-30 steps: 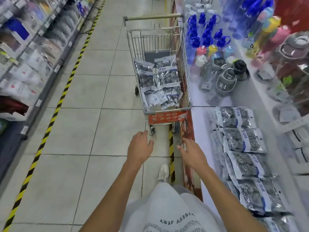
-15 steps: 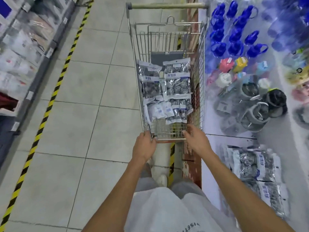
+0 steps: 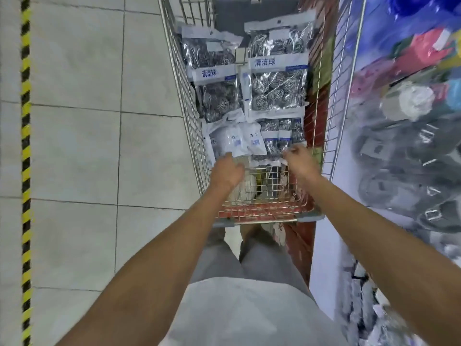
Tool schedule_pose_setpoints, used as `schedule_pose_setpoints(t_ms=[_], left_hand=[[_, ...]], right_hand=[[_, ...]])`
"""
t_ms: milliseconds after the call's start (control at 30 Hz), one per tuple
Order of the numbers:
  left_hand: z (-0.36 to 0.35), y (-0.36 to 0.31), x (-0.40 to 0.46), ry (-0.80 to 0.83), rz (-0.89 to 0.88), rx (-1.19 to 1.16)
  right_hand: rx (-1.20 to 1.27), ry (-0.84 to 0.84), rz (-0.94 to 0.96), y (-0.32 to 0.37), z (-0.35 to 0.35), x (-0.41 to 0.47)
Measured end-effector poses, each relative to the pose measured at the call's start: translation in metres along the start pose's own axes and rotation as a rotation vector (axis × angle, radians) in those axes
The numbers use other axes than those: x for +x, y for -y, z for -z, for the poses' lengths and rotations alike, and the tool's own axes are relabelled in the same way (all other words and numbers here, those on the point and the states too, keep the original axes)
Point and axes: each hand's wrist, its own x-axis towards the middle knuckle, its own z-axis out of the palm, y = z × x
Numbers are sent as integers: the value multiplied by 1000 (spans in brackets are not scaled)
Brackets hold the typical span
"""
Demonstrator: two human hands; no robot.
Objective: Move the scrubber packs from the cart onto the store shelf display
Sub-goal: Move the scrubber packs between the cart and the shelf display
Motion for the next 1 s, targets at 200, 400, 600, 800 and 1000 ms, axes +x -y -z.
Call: schedule_pose_setpoints(t_ms=[200,400,600,800,1000], left_hand=[[-31,3,119,-9,159,-28],[-52,13,178,-99,285,-103],[-72,13,194,-222,335,-80],[-81,18,201,-289,332,4],[-72,14,208,-257,360,8]], right_hand=[[38,63,-118,-11,-24,95],[68,67,-147,-25,-51,149],[36,-125,-119,-36,-66,161],[-42,-193,-43,-40,-78,160],[149,-155,-52,-36,-85,164]])
